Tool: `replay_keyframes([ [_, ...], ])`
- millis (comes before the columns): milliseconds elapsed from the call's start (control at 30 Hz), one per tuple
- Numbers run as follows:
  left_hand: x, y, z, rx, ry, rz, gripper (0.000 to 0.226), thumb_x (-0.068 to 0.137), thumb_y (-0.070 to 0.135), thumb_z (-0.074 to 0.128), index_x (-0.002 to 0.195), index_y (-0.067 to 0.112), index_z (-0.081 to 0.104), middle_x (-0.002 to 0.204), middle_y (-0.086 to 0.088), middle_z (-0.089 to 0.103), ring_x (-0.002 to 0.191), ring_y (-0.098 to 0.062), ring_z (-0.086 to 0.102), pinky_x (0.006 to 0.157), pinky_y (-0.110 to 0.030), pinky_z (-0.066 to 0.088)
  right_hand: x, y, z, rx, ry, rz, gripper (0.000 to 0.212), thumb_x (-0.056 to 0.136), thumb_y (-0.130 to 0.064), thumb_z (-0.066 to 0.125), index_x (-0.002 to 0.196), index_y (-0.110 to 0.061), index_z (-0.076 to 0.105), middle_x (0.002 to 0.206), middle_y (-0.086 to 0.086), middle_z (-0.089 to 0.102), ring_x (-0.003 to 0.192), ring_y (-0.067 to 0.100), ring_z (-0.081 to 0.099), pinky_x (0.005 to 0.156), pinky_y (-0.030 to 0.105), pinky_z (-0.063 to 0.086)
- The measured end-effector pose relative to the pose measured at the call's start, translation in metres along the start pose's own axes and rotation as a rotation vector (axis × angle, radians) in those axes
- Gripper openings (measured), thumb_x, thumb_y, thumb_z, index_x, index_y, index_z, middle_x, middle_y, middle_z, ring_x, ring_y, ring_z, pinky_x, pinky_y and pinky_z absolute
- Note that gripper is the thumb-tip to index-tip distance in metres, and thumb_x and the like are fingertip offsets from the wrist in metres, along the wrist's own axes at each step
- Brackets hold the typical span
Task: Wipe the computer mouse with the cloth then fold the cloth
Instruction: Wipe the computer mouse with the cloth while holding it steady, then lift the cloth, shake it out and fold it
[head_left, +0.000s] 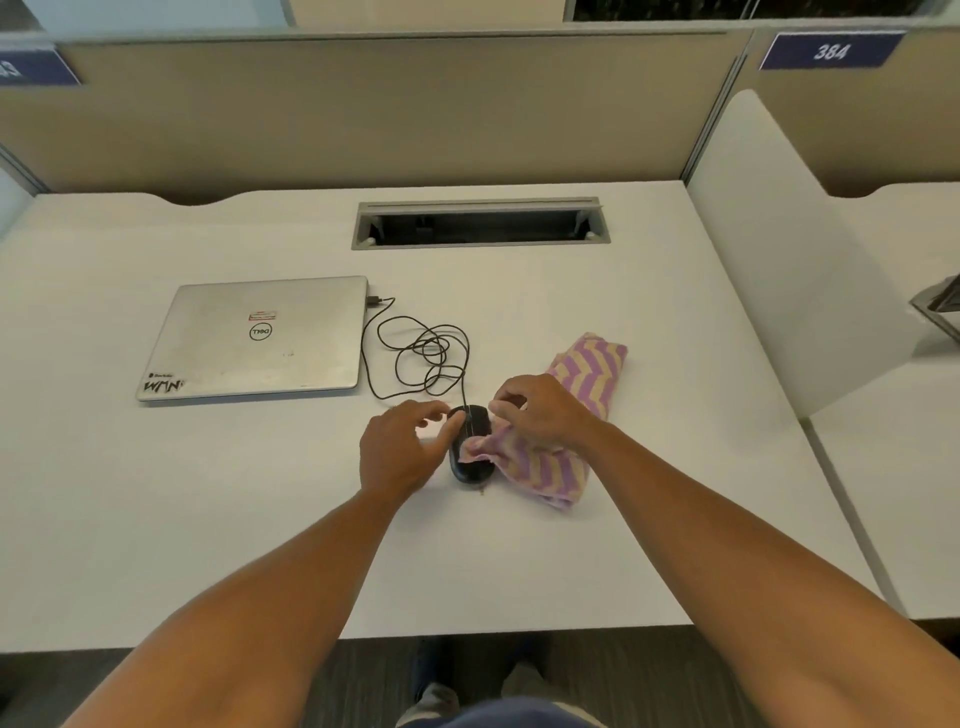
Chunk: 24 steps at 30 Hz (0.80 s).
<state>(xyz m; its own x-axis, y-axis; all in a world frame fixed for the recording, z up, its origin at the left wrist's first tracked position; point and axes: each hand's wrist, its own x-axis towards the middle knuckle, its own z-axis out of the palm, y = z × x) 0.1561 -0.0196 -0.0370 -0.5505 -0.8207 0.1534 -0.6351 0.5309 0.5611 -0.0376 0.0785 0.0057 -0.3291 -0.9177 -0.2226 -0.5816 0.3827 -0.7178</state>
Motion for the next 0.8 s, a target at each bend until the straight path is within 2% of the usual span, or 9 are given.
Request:
replay_keyframes([
  [133, 0.012, 0.023, 0.003, -0.024, -0.018, 0.066, 0.034, 0.088, 0.067, 0.049, 0.087, 0.039, 0.068, 0.079, 0.026, 0.064, 0.072, 0.007, 0.059, 0.063, -0.019, 0.048, 0.000, 0.004, -0.007, -0.035, 0.080, 0.033, 0.016, 0.091, -0.029, 0.061, 0.096, -0.017, 0.071, 0.096, -0.001, 0.071, 0.086, 0.015, 0.063, 0.080, 0.033, 0.055],
  [333, 0.032, 0.063, 0.018, -0.079, -0.133, 0.078, 0.021, 0.091, 0.054, 0.056, 0.095, 0.038, 0.068, 0.087, 0.022, 0.067, 0.076, 0.005, 0.062, 0.068, -0.023, 0.053, -0.003, 0.018, -0.020, -0.050, 0.278, 0.136, 0.014, 0.089, -0.025, 0.060, 0.094, -0.018, 0.071, 0.097, -0.002, 0.070, 0.087, 0.014, 0.062, 0.078, 0.031, 0.055],
  [400, 0.038, 0.076, 0.024, -0.129, -0.191, 0.067, 0.018, 0.091, 0.049, 0.060, 0.104, 0.038, 0.066, 0.093, 0.021, 0.067, 0.082, 0.003, 0.062, 0.073, -0.025, 0.053, -0.004, 0.024, -0.027, -0.045, 0.371, 0.193, 0.017, 0.089, -0.025, 0.058, 0.096, -0.016, 0.071, 0.098, -0.001, 0.070, 0.089, 0.016, 0.064, 0.075, 0.028, 0.053],
  [467, 0.044, 0.087, 0.033, -0.189, -0.270, 0.059, 0.026, 0.091, 0.043, 0.063, 0.116, 0.037, 0.062, 0.102, 0.019, 0.066, 0.089, -0.001, 0.062, 0.079, -0.027, 0.052, -0.006, 0.030, -0.032, -0.053, 0.463, 0.262, 0.020, 0.089, -0.023, 0.055, 0.100, -0.014, 0.070, 0.101, 0.000, 0.069, 0.091, 0.018, 0.064, 0.072, 0.026, 0.050],
  [533, 0.051, 0.097, 0.043, -0.230, -0.373, 0.047, 0.037, 0.092, 0.039, 0.064, 0.128, 0.031, 0.056, 0.114, 0.013, 0.065, 0.100, -0.007, 0.061, 0.088, -0.032, 0.051, -0.007, 0.035, -0.037, -0.053, 0.518, 0.345, 0.024, 0.089, -0.023, 0.054, 0.107, -0.014, 0.067, 0.109, 0.004, 0.066, 0.099, 0.023, 0.062, 0.077, 0.030, 0.052],
  [633, 0.061, 0.111, 0.057, -0.240, -0.485, -0.008, 0.047, 0.095, 0.032, 0.061, 0.140, 0.021, 0.049, 0.131, 0.001, 0.060, 0.116, -0.016, 0.057, 0.100, -0.036, 0.046, -0.007, 0.042, -0.042, -0.053, 0.538, 0.493, 0.040, 0.088, -0.026, 0.056, 0.125, -0.014, 0.056, 0.125, 0.010, 0.054, 0.114, 0.029, 0.054, 0.089, 0.039, 0.050],
  [800, 0.072, 0.130, 0.077, -0.221, -0.586, -0.152, 0.049, 0.102, 0.028, 0.045, 0.148, 0.014, 0.041, 0.147, -0.008, 0.050, 0.132, -0.024, 0.049, 0.110, -0.036, 0.037, -0.002, 0.049, -0.043, 0.125, 0.514, 0.708, 0.064, 0.086, -0.035, 0.062, 0.138, -0.009, 0.037, 0.131, 0.015, 0.046, 0.120, 0.034, 0.051, 0.094, 0.042, 0.048],
])
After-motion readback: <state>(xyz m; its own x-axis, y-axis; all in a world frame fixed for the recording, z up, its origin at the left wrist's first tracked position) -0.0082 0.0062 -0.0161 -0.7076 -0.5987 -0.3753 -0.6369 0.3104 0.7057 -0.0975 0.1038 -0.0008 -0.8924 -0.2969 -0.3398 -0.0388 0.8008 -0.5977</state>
